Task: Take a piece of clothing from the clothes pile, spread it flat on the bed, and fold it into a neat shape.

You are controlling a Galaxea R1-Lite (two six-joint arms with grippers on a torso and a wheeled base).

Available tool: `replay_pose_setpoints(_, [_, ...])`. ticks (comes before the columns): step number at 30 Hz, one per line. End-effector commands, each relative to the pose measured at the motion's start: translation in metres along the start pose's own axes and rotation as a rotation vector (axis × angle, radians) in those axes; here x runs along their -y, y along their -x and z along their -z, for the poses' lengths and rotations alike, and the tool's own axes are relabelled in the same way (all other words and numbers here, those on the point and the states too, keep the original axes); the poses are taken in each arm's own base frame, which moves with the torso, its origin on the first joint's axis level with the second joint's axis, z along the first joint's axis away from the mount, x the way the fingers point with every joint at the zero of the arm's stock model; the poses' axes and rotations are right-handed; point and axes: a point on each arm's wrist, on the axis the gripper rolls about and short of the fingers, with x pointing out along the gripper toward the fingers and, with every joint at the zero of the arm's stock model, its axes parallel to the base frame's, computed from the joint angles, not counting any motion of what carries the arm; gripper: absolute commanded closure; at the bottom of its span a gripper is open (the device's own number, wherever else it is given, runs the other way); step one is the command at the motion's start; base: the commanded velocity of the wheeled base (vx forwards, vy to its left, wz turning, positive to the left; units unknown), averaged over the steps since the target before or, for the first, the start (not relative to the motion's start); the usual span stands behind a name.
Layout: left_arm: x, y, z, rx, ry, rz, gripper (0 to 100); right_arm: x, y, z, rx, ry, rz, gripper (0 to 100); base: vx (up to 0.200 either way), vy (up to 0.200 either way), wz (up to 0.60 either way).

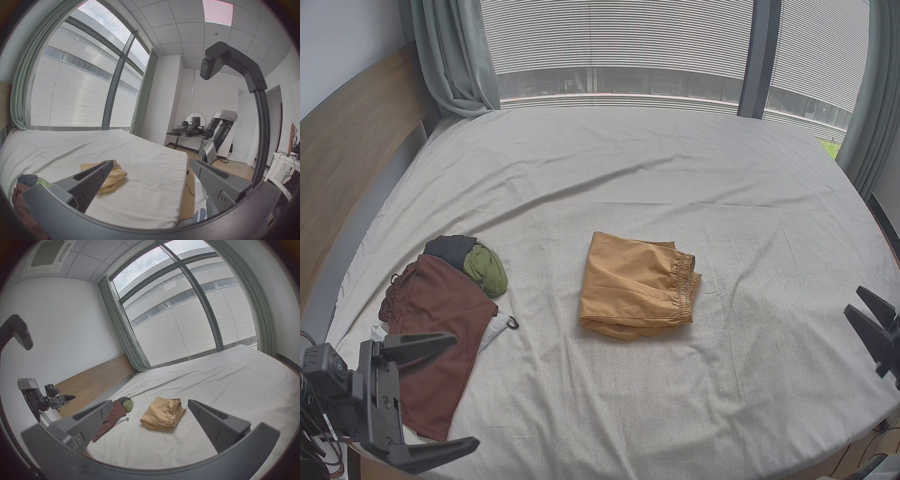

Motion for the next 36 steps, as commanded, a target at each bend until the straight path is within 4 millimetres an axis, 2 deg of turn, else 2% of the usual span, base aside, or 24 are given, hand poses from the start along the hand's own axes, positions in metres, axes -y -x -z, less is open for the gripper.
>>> replay_pose_setpoints(1, [0.084,0.086,0.027,0.087,0.039,-0.135,0,-0.041,0.101,0.058,0.07,0.082,-0.061,0,0.0,0.0,0.0])
replay_pose_setpoints(2, [0.086,0.087,0.029,0.089,0.045,-0.144,0,-0.04,0.101,0.06,0.066,0.077,-0.058,0,0.0,0.0,0.0])
replay_pose_setpoints(3, [0.093,0.092,0.037,0.095,0.072,-0.181,0,-0.036,0.099,0.073,0.04,0.067,-0.039,0,0.0,0.0,0.0])
replay_pose_setpoints(5, [0.096,0.094,0.044,0.088,0.082,-0.236,0,-0.033,0.099,0.077,0.019,0.113,0.027,0,0.0,0.0,0.0])
replay_pose_setpoints(7, [0.094,0.094,0.046,0.073,0.081,-0.278,0,-0.027,0.1,0.08,0.014,0.161,0.247,0,0.0,0.0,0.0])
replay_pose_setpoints(9, [0.092,0.094,0.047,0.074,0.078,-0.391,0,-0.023,0.102,0.079,0.037,0.213,0.481,0,0.0,0.0,0.0])
replay_pose_setpoints(11, [0.089,0.094,0.055,0.028,0.106,-0.577,0,-0.021,0.104,0.078,0.05,0.252,0.589,0,0.0,0.0,0.0])
replay_pose_setpoints(14, [0.088,0.095,0.065,-0.064,0.099,-0.75,0,-0.021,0.104,0.079,0.04,0.254,0.584,0,0.0,0.0,0.0])
replay_pose_setpoints(17, [0.091,0.095,0.065,-0.021,0.066,-0.841,0,-0.021,0.103,0.079,0.049,0.204,0.566,0,0.0,0.0,0.0])
replay_pose_setpoints(19, [0.092,0.096,0.065,-0.012,0.039,-0.853,0,-0.022,0.103,0.078,0.067,0.15,0.55,0,0.0,0.0,0.0])
replay_pose_setpoints(22, [0.091,0.097,0.065,-0.014,0.036,-0.896,0,-0.021,0.103,0.079,0.048,0.236,0.546,0,0.0,0.0,0.0])
replay_pose_setpoints(27, [0.09,0.099,0.066,-0.028,0.015,-0.994,0,-0.024,0.101,0.078,0.044,0.26,0.42,0,0.0,0.0,0.0])
replay_pose_setpoints(31, [0.089,0.099,0.066,-0.042,0.0,-1.031,0,-0.024,0.101,0.078,0.033,0.308,0.42,0,0.0,0.0,0.0])
replay_pose_setpoints(36, [0.091,0.1,0.067,-0.016,-0.012,-1.015,0,-0.022,0.102,0.079,0.059,0.178,0.49,0,0.0,0.0,0.0])
